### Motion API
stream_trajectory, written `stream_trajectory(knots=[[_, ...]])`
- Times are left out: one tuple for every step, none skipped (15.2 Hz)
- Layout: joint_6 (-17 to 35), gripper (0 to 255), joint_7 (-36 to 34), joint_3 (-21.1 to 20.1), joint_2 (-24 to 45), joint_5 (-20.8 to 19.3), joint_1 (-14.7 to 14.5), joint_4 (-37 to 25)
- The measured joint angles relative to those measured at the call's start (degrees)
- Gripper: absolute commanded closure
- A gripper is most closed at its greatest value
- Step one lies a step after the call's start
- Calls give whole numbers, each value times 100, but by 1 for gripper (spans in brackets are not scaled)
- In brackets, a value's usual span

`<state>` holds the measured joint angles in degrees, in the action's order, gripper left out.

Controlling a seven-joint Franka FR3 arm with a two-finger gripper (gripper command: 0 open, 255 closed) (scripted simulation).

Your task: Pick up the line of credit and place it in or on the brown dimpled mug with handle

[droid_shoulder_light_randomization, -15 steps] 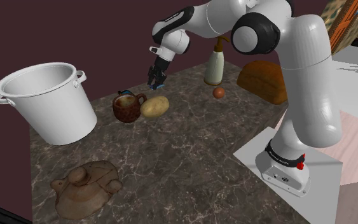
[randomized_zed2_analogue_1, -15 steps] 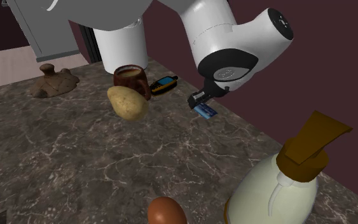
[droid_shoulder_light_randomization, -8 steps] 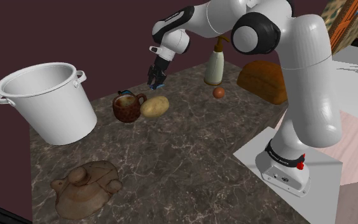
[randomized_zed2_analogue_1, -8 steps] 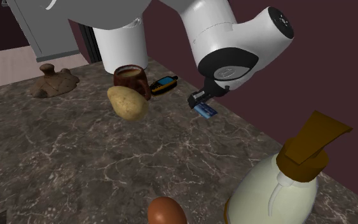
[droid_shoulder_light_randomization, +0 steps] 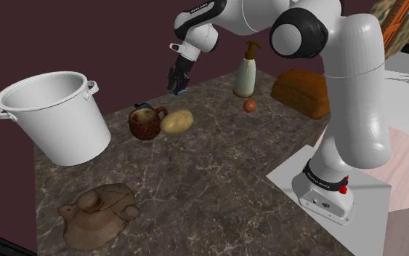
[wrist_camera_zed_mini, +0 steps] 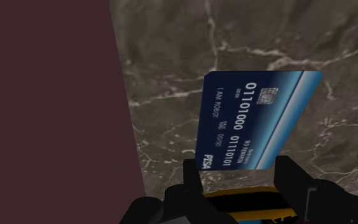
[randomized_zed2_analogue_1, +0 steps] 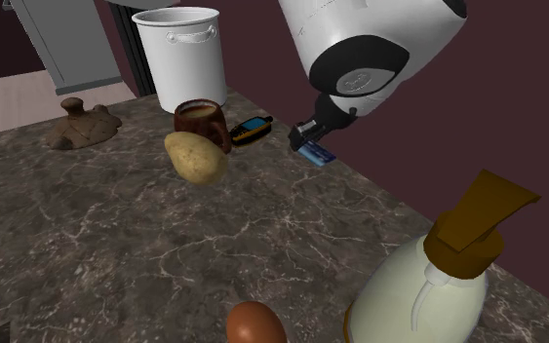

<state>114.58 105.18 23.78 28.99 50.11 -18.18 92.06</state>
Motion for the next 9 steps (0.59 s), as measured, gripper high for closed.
stream_trajectory(knots=[[-38,255,-29,13,-34,-25,-1,-13],[-80,255,-63,27,-76,-56,-3,-25],[-113,255,-98,38,-107,-79,-8,-43],[-166,255,-150,47,-123,-107,-9,-98],[-215,255,-198,59,-158,-139,-15,-131],[-252,255,-233,68,-188,-162,-18,-152],[-296,255,-270,78,-208,-185,-17,-189],[-350,255,-316,88,-228,-211,-15,-238],[-397,255,-359,92,-229,-228,-11,-301]])
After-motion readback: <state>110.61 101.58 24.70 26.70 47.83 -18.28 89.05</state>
